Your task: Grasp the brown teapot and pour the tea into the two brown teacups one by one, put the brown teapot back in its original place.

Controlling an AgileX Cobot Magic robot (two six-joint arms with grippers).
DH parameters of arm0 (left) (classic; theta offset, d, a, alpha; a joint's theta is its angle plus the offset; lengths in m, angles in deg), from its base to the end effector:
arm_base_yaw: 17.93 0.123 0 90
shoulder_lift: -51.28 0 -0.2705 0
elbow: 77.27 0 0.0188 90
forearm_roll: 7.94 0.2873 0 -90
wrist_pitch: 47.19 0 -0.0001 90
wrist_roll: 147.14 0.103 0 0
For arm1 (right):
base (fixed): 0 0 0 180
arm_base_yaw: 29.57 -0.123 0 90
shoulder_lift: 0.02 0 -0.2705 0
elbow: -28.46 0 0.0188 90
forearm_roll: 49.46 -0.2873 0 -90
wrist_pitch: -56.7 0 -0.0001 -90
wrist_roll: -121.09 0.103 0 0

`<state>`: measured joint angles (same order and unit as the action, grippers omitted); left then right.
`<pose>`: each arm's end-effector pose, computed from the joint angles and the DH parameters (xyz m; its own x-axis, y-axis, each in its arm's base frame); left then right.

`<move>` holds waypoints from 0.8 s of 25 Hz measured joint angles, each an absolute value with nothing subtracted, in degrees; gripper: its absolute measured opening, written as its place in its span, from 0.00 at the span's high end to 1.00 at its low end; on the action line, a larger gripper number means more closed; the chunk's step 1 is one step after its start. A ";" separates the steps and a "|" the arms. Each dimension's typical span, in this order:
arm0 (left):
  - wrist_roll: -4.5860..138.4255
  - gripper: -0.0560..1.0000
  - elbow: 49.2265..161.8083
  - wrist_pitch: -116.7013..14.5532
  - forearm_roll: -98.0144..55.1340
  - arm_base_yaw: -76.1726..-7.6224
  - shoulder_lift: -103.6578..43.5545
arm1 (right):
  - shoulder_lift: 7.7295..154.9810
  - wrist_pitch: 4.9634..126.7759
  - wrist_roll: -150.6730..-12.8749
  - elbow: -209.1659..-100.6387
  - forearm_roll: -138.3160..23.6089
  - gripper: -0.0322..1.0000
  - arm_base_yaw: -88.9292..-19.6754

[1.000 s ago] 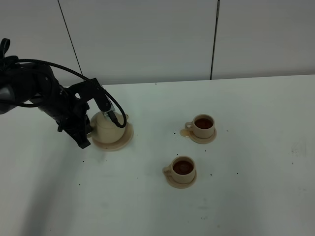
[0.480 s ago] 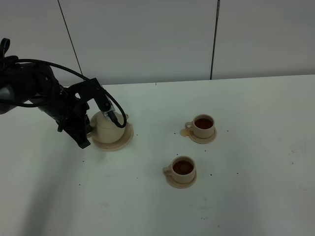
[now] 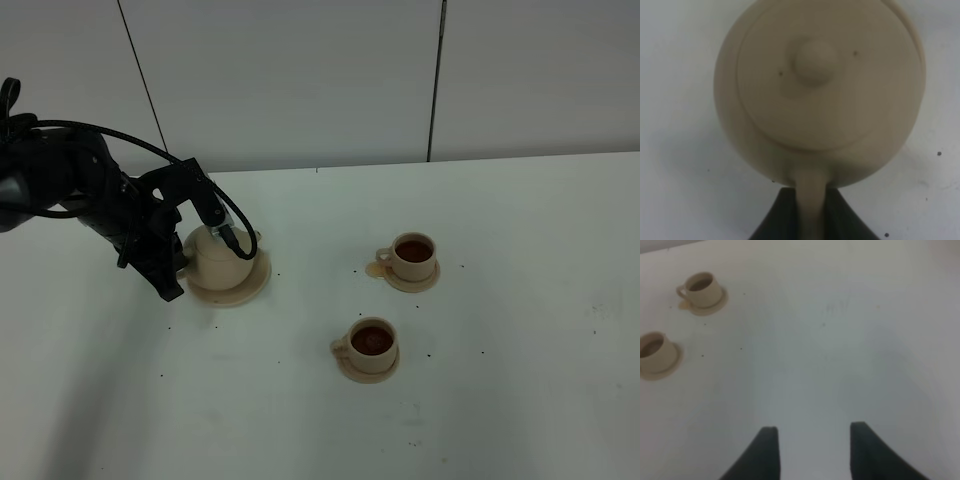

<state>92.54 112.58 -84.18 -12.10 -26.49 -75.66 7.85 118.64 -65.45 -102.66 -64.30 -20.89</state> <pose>0.4660 -0.0747 0.1326 -0.3529 0.8942 -0.2755 0.8328 0.4344 0.3431 0.0536 0.0154 0.2863 -0.4627 0.0803 -0.8829 -0.0459 0.9924 0.1144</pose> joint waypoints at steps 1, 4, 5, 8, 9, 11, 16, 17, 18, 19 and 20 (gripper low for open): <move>92.54 0.79 112.58 -84.18 -12.10 -26.49 -75.66 | 7.85 118.64 -65.45 -102.66 -64.30 0.65 -20.89; 92.54 0.79 112.58 -84.18 -11.96 -26.49 -75.66 | 7.85 118.64 -65.45 -102.66 -64.30 0.65 -20.89; 92.54 0.79 112.58 -84.18 -11.96 -26.49 -75.66 | 7.85 118.64 -65.45 -102.66 -64.30 0.65 -20.89; 92.54 0.79 112.58 -84.29 -11.96 -26.49 -75.66 | 7.85 118.64 -65.45 -102.66 -64.30 0.65 -20.89; 92.54 0.79 112.58 -84.35 -11.96 -26.49 -75.73 | 7.85 118.64 -65.45 -102.66 -64.30 0.65 -20.89; 92.54 0.79 112.58 -84.40 -11.96 -26.49 -76.08 | 7.85 118.64 -65.45 -102.66 -64.30 0.65 -20.89; 92.54 0.79 112.58 -84.47 -11.96 -26.49 -76.75 | 7.85 118.64 -65.45 -102.66 -64.30 0.65 -20.89; 92.54 0.79 112.58 -84.47 -11.96 -26.49 -76.75 | 7.85 118.64 -65.45 -102.66 -64.30 0.65 -20.89; 92.54 0.79 112.58 -84.47 -11.96 -26.49 -76.75 | 7.85 118.64 -65.45 -102.66 -64.30 0.65 -20.89; 92.54 0.79 112.58 -84.47 -12.01 -26.49 -76.75 | 7.85 118.64 -65.45 -102.66 -64.30 0.65 -20.89; 92.54 0.79 112.58 -84.41 -12.01 -26.49 -76.75 | 7.85 118.64 -65.45 -102.66 -64.30 0.65 -20.89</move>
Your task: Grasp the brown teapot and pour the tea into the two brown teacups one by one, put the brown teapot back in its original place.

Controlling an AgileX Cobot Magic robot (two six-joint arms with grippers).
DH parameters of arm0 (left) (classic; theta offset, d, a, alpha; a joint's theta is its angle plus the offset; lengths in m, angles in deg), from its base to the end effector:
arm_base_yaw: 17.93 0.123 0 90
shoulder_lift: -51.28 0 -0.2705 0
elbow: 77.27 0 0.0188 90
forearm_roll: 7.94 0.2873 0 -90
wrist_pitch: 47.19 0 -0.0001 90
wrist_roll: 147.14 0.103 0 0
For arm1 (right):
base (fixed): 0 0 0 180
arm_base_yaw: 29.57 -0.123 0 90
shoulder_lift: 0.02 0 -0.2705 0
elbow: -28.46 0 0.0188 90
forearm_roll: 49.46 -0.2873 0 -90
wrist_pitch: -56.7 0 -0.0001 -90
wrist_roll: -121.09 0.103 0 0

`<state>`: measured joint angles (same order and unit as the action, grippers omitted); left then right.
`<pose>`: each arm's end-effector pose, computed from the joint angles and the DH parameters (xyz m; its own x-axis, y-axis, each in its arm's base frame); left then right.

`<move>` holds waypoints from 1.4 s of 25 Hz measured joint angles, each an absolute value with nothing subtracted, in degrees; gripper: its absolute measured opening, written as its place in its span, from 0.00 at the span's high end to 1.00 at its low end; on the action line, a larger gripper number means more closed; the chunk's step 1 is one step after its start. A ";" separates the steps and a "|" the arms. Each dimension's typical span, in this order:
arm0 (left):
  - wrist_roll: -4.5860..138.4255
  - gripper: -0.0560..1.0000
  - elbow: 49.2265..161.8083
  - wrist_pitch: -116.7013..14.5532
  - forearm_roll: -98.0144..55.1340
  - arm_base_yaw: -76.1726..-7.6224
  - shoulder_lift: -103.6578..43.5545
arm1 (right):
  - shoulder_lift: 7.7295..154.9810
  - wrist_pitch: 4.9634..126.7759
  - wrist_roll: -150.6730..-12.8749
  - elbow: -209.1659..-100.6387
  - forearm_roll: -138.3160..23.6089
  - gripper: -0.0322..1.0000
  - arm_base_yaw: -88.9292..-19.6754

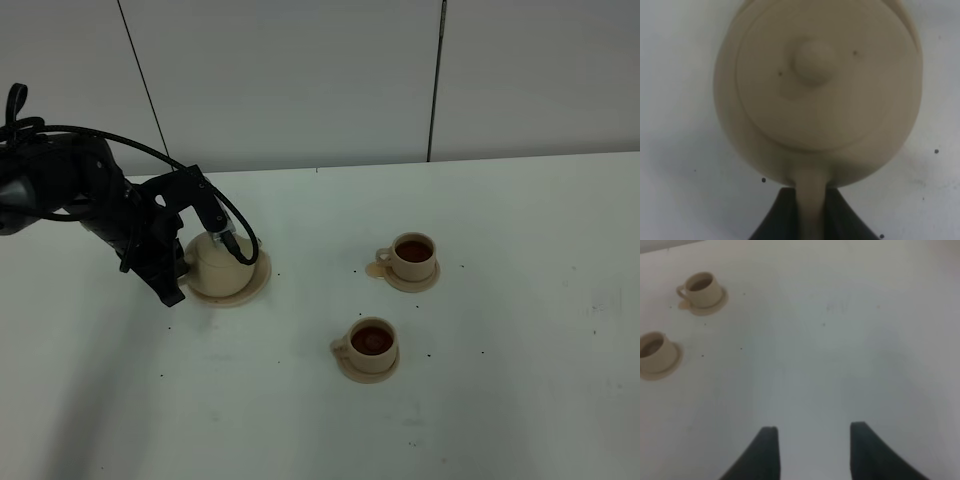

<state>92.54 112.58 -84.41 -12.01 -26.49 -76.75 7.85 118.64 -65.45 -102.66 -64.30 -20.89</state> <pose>0.4657 -0.0746 0.1234 -0.3581 0.8958 -0.2633 0.8408 0.4320 0.3262 0.0536 0.0154 0.2863 -0.4627 0.0803 -0.8829 -0.0459 0.9924 0.1144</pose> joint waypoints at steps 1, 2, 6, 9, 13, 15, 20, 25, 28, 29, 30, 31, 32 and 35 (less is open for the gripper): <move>92.54 0.79 112.58 -84.35 -12.01 -26.49 -76.75 | 7.85 118.64 -65.45 -102.66 -64.30 0.65 -20.89; 92.54 0.79 112.58 -84.14 -12.01 -26.49 -76.75 | 7.85 118.64 -65.45 -102.66 -64.30 0.65 -20.89; 92.48 0.79 112.58 -83.56 -11.96 -26.49 -76.75 | 7.85 118.64 -65.45 -102.66 -64.30 0.65 -20.89; 92.43 0.79 112.58 -83.56 -11.96 -26.49 -76.75 | 7.85 118.64 -65.45 -102.66 -64.30 0.65 -20.89; 92.43 0.79 112.58 -83.56 -11.96 -26.49 -76.75 | 7.85 118.64 -65.45 -102.66 -64.30 0.65 -20.89; 92.43 0.79 112.58 -83.56 -11.96 -26.49 -76.75 | 7.85 118.64 -65.45 -102.66 -64.30 0.65 -20.89; 92.42 0.79 112.58 -83.56 -11.96 -26.49 -76.75 | 7.85 118.64 -65.45 -102.66 -64.30 0.65 -20.89; 92.36 0.79 112.58 -83.56 -12.01 -26.49 -76.75 | 7.85 118.64 -65.45 -102.66 -64.30 0.65 -20.89; 92.30 0.79 112.58 -83.56 -12.01 -26.49 -76.75 | 7.85 118.64 -65.45 -102.66 -64.30 0.65 -20.89; 92.30 0.79 112.58 -83.56 -12.01 -26.49 -76.75 | 7.85 118.64 -65.45 -102.66 -64.30 0.65 -20.89; 92.30 0.79 112.58 -83.56 -12.01 -26.49 -76.75 | 7.85 118.64 -65.45 -102.66 -64.30 0.65 -20.89; 92.30 0.79 112.58 -83.62 -12.01 -26.49 -76.75 | 7.85 118.64 -65.45 -102.66 -64.30 0.65 -20.89; 92.30 0.79 112.58 -83.67 -12.01 -26.49 -76.75 | 7.85 118.64 -65.45 -102.66 -64.30 0.65 -20.89; 92.25 0.79 112.58 -84.09 -12.01 -26.49 -76.75 | 7.85 118.64 -65.45 -102.66 -64.30 0.65 -20.89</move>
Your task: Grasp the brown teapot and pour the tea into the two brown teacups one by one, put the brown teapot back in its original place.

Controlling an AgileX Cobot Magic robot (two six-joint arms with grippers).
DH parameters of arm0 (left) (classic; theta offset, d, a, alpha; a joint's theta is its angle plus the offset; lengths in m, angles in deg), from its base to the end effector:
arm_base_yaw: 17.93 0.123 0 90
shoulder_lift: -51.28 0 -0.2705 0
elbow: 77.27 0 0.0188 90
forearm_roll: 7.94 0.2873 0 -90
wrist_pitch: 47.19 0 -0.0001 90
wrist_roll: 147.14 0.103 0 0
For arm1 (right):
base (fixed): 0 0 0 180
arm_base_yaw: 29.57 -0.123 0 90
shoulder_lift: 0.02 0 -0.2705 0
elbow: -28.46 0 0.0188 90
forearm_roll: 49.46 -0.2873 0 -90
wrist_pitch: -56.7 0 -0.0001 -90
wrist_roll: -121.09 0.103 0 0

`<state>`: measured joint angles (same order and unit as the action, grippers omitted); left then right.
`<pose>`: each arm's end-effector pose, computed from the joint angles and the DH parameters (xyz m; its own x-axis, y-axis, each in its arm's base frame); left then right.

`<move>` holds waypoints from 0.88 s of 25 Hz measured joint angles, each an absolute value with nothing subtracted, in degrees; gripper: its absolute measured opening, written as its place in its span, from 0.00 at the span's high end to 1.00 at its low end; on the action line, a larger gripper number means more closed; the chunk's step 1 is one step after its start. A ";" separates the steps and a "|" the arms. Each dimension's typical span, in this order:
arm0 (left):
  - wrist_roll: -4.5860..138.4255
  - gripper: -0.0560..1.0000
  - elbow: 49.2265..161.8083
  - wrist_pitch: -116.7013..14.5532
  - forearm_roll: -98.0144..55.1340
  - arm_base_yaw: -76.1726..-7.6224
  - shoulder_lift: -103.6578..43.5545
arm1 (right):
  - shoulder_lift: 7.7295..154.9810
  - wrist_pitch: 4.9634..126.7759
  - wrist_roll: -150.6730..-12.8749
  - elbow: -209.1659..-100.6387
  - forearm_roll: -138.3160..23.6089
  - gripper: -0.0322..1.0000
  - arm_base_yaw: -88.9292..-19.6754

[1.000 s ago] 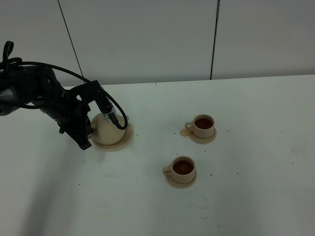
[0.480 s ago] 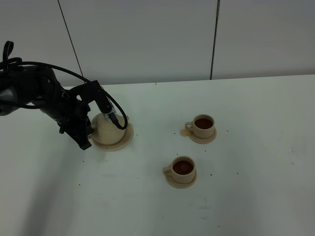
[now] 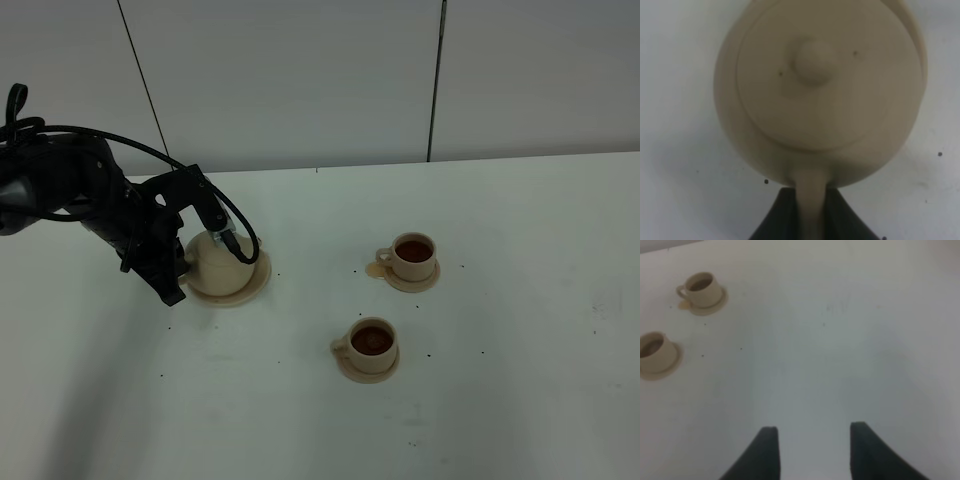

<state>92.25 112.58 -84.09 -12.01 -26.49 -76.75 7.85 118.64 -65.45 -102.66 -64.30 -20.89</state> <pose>0.4662 -0.0746 0.1237 -0.3612 0.8933 -0.2675 0.8370 0.4370 0.3293 0.0536 0.0154 0.2863 -0.4627 0.0803 -0.8829 -0.0459 0.9924 0.1144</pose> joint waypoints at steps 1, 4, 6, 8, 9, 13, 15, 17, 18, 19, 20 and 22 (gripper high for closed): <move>92.25 0.79 112.58 -84.13 -12.01 -26.49 -76.75 | 7.85 118.64 -65.45 -102.66 -64.30 0.65 -20.89; 92.30 0.79 112.58 -84.40 -12.01 -26.49 -76.75 | 7.85 118.64 -65.45 -102.66 -64.30 0.65 -20.89; 92.30 0.79 112.58 -84.40 -12.01 -26.49 -76.75 | 7.85 118.64 -65.45 -102.66 -64.30 0.65 -20.89; 92.30 0.79 112.58 -84.41 -12.01 -26.49 -76.75 | 7.85 118.64 -65.45 -102.66 -64.30 0.65 -20.89; 92.34 0.79 112.58 -84.41 -12.01 -26.49 -76.75 | 7.85 118.64 -65.45 -102.66 -64.30 0.65 -20.89; 92.34 0.79 112.58 -84.52 -12.01 -26.49 -76.75 | 7.85 118.64 -65.45 -102.66 -64.30 0.65 -20.89; 92.34 0.78 112.58 -84.52 -12.01 -26.49 -76.75 | 7.85 118.64 -65.45 -102.66 -64.30 0.65 -20.89; 92.34 0.77 112.58 -84.59 -12.01 -26.49 -76.75 | 7.85 118.64 -65.45 -102.66 -64.30 0.65 -20.89; 92.34 0.76 112.58 -84.64 -12.01 -26.49 -76.75 | 7.85 118.64 -65.45 -102.66 -64.30 0.65 -20.89; 92.34 0.75 112.58 -84.60 -12.13 -26.49 -76.75 | 7.85 118.64 -65.45 -102.66 -64.30 0.65 -20.89; 92.41 0.73 112.58 -84.60 -12.13 -26.49 -76.75 | 7.85 118.64 -65.45 -102.66 -64.30 0.65 -20.89; 92.41 0.69 112.58 -84.60 -12.18 -26.49 -76.75 | 7.85 118.64 -65.45 -102.66 -64.30 0.65 -20.89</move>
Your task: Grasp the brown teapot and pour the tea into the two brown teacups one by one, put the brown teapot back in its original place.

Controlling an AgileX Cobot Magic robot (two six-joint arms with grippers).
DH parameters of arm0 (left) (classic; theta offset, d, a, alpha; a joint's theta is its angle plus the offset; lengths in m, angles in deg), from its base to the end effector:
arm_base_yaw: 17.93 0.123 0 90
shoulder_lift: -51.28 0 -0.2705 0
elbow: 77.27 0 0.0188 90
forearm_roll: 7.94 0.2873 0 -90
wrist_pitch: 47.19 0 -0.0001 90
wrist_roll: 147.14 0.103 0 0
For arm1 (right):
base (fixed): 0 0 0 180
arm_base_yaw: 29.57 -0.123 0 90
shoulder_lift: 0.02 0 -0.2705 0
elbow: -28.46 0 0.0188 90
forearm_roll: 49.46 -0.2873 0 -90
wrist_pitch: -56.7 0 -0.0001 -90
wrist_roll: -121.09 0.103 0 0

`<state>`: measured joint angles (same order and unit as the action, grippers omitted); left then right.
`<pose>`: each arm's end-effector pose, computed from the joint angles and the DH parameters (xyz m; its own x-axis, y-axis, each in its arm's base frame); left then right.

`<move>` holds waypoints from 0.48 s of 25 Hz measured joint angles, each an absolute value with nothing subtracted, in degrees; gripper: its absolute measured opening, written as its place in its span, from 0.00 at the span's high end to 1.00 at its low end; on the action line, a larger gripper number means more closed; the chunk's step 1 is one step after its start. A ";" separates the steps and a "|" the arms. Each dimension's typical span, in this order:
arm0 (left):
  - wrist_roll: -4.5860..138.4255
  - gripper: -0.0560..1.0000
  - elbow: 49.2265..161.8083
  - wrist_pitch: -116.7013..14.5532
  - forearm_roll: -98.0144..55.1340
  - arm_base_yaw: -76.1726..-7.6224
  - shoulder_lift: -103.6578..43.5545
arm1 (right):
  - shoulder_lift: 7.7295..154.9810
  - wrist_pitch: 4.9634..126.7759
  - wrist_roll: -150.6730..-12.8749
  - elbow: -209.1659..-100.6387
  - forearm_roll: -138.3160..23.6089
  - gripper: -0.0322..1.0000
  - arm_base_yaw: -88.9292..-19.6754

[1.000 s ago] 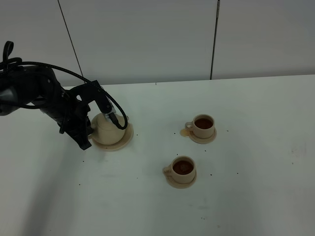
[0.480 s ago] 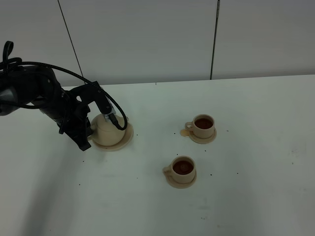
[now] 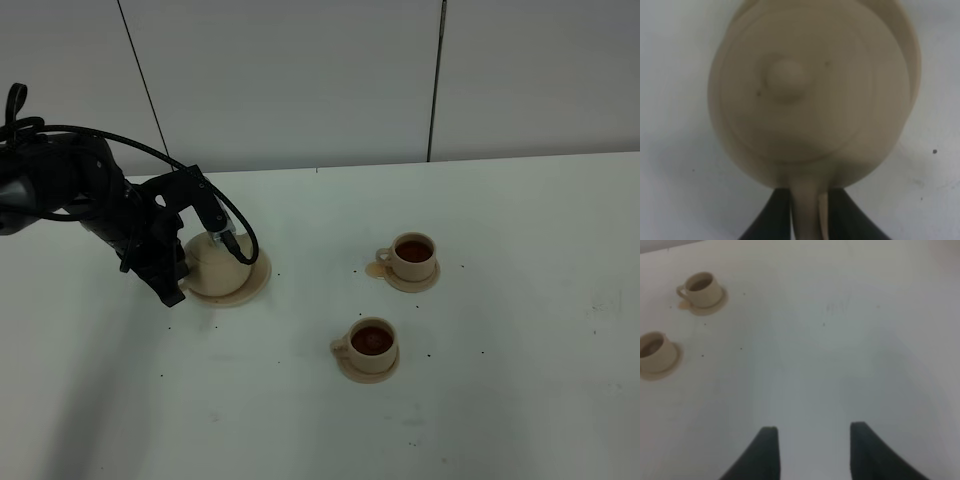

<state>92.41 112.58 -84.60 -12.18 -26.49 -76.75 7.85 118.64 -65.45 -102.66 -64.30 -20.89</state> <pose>0.4654 -0.0747 0.1233 -0.3621 0.8938 -0.2646 0.8407 0.4358 0.3216 0.0536 0.0154 0.2863 -0.4627 0.0803 -0.8829 -0.0459 0.9924 0.1144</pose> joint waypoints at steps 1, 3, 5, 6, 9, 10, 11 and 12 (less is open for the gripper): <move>92.41 0.68 112.58 -84.60 -12.18 -26.49 -76.75 | 7.85 118.64 -65.45 -102.66 -64.30 0.65 -20.89; 92.41 0.66 112.58 -84.60 -12.18 -26.49 -76.75 | 7.85 118.64 -65.45 -102.66 -64.30 0.65 -20.89; 92.41 0.65 112.58 -84.60 -12.18 -26.49 -76.75 | 7.85 118.64 -65.45 -102.66 -64.30 0.65 -20.89; 92.41 0.65 112.58 -84.64 -12.18 -26.49 -76.75 | 7.85 118.64 -65.45 -102.66 -64.30 0.65 -20.89; 92.41 0.65 112.58 -84.64 -12.18 -26.49 -76.75 | 7.85 118.64 -65.45 -102.66 -64.30 0.65 -20.89; 92.41 0.65 112.58 -84.64 -12.18 -26.49 -76.75 | 7.85 118.64 -65.45 -102.66 -64.30 0.65 -20.89; 92.41 0.65 112.58 -84.64 -12.18 -26.49 -76.75 | 7.85 118.64 -65.45 -102.66 -64.30 0.65 -20.89; 92.41 0.65 112.58 -84.70 -12.25 -26.49 -76.75 | 7.85 118.64 -65.45 -102.66 -64.30 0.65 -20.89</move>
<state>92.41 112.58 -84.70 -12.25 -26.49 -76.75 7.85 118.64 -65.45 -102.66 -64.30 -20.89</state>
